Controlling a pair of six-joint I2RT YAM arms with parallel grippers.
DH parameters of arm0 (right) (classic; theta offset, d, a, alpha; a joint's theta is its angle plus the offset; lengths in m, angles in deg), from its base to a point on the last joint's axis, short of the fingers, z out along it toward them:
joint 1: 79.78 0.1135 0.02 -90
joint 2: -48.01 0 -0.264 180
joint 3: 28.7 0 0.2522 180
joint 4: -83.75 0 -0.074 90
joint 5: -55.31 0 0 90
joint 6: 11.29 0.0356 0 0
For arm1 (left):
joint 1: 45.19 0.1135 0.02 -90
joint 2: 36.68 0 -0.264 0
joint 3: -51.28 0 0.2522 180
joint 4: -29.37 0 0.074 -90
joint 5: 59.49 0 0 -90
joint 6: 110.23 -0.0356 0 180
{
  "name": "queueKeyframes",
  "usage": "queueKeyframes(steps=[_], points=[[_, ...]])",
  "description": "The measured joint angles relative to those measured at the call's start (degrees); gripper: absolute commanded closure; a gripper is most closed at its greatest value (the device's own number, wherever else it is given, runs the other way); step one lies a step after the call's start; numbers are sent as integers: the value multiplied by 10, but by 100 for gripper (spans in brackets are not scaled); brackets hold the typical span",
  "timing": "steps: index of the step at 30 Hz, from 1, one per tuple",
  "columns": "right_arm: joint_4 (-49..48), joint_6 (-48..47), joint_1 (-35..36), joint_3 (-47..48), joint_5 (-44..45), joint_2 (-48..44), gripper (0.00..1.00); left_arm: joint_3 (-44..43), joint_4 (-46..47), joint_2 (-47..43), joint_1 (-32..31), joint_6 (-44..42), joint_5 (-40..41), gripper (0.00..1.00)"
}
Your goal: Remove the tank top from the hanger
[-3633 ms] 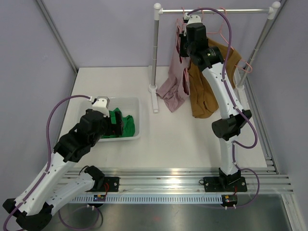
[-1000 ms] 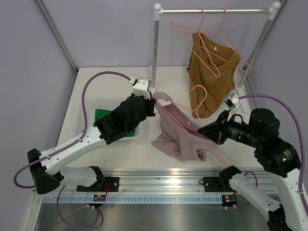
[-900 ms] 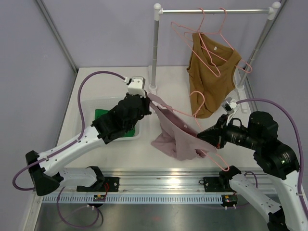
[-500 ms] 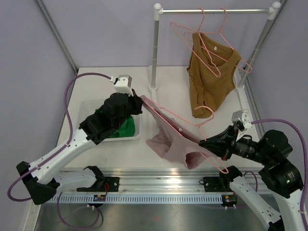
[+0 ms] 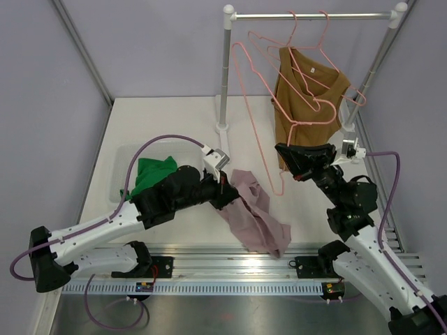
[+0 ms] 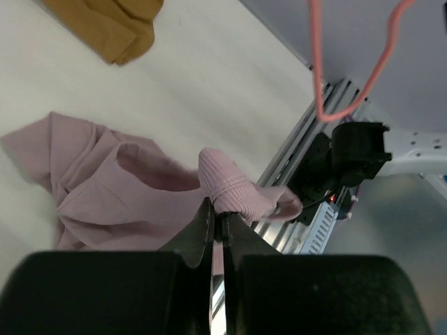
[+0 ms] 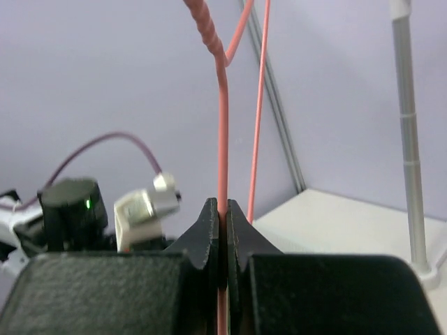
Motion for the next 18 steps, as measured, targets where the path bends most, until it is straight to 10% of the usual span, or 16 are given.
queueKeyframes(steps=[3,7,10,18], points=[[-18,7,0,31,31,38,100,21,-18,1,-1,4,20,88],[177,-15,0,196,76,62,100,18,-56,1,-1,1,72,24],[295,-47,0,308,110,82,100,-1,-104,0,-1,0,101,1],[555,-130,0,506,154,224,100,-132,-277,-32,-1,-3,204,1]])
